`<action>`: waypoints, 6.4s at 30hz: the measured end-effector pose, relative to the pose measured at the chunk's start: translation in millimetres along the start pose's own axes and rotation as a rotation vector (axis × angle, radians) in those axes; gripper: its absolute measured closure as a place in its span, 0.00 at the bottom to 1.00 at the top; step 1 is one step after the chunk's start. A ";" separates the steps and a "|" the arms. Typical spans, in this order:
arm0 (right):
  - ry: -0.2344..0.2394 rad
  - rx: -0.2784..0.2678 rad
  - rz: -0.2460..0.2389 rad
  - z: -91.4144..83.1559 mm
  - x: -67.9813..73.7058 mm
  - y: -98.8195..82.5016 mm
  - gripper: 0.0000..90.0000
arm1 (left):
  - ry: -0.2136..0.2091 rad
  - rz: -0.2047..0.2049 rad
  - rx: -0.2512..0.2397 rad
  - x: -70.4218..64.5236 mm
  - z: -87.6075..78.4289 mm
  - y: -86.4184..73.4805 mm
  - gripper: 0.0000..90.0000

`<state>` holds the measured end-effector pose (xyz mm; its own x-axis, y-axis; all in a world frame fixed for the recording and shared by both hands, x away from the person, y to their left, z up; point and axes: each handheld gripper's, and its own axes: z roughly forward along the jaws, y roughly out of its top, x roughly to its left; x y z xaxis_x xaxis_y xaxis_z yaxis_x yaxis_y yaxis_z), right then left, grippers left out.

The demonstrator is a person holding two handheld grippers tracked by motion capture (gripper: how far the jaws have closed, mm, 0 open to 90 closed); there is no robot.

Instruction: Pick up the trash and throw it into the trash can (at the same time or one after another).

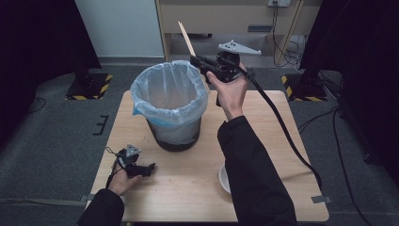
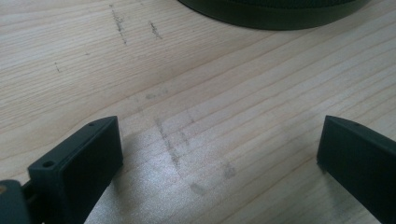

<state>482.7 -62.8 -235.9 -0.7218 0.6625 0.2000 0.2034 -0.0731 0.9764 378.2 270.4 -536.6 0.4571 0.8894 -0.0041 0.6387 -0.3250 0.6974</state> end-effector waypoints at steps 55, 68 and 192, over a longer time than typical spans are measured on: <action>0.041 0.084 -0.013 61.6 4.0 -34.7 0.75 | -0.002 0.002 -0.001 0.1 0.3 0.2 0.00; -0.015 -0.006 -0.021 31.9 -1.4 -6.4 0.54 | -0.002 0.002 -0.001 0.1 0.3 0.2 0.00; -0.092 0.719 0.130 -177.7 -101.3 -234.8 0.93 | -0.003 0.003 0.002 -0.1 -0.1 0.0 0.00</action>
<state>390.6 -245.2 -470.9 -0.6103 0.7440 0.2720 0.6900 0.3305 0.6440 378.1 270.3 -536.5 0.4606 0.8876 -0.0037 0.6387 -0.3286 0.6958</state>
